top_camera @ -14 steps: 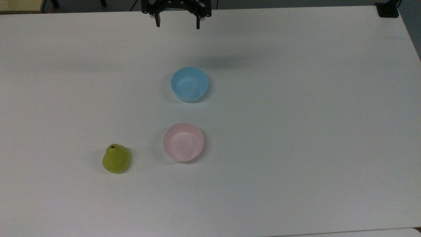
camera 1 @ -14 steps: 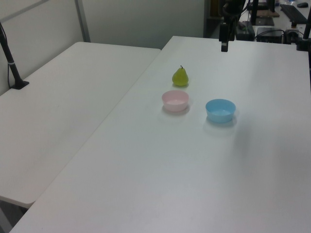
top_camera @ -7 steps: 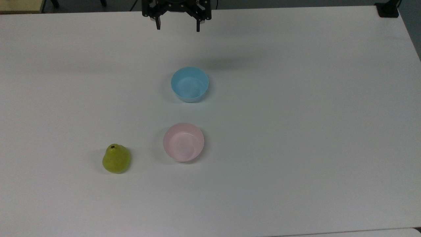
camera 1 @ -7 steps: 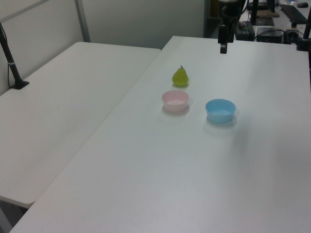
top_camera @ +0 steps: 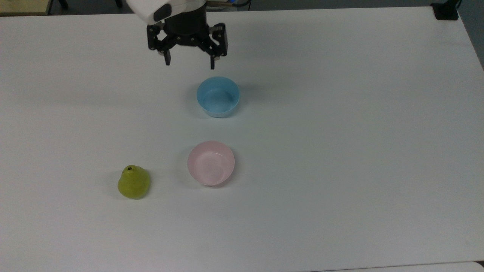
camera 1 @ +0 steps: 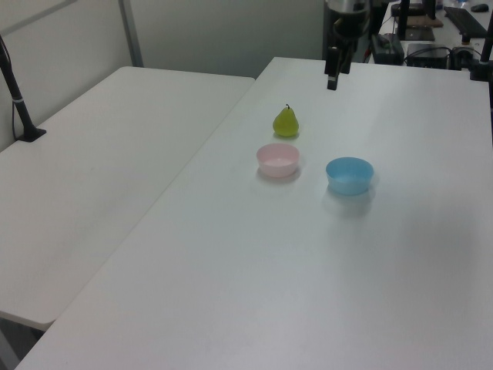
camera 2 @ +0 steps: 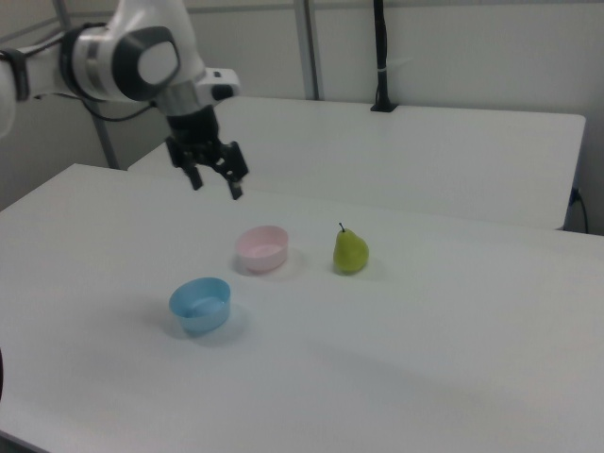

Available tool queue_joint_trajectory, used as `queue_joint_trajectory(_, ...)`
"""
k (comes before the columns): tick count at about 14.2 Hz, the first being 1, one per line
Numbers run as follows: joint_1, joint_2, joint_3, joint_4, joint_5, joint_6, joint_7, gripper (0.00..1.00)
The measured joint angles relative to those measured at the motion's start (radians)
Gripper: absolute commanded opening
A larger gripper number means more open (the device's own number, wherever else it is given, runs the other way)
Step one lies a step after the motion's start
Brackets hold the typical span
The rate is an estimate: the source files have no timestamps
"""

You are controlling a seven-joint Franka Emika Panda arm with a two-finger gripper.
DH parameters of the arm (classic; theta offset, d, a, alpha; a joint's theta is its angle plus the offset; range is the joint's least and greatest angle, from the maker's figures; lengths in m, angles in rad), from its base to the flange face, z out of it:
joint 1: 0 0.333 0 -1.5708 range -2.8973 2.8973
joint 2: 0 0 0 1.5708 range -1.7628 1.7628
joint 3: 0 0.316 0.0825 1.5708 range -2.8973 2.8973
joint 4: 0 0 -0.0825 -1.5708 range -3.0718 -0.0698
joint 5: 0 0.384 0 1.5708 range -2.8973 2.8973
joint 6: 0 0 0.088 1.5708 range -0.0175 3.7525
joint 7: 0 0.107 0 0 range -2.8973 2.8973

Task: Place the pear in the bowl
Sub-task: 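Move the open gripper over the green pear and lower it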

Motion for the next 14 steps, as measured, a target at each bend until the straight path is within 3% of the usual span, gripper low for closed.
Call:
queue_joint_trajectory(7,-0.110,0.170,-0.024,0.036,-0.027,0.278,-0.004,1.00)
queue_joint_trajectory(10,-0.117,0.244,-0.062,0.047,-0.028,0.423,-0.004,1.00)
queue_joint_trajectory(14,-0.119,0.328,-0.066,0.050,-0.028,0.586,-0.004,1.00)
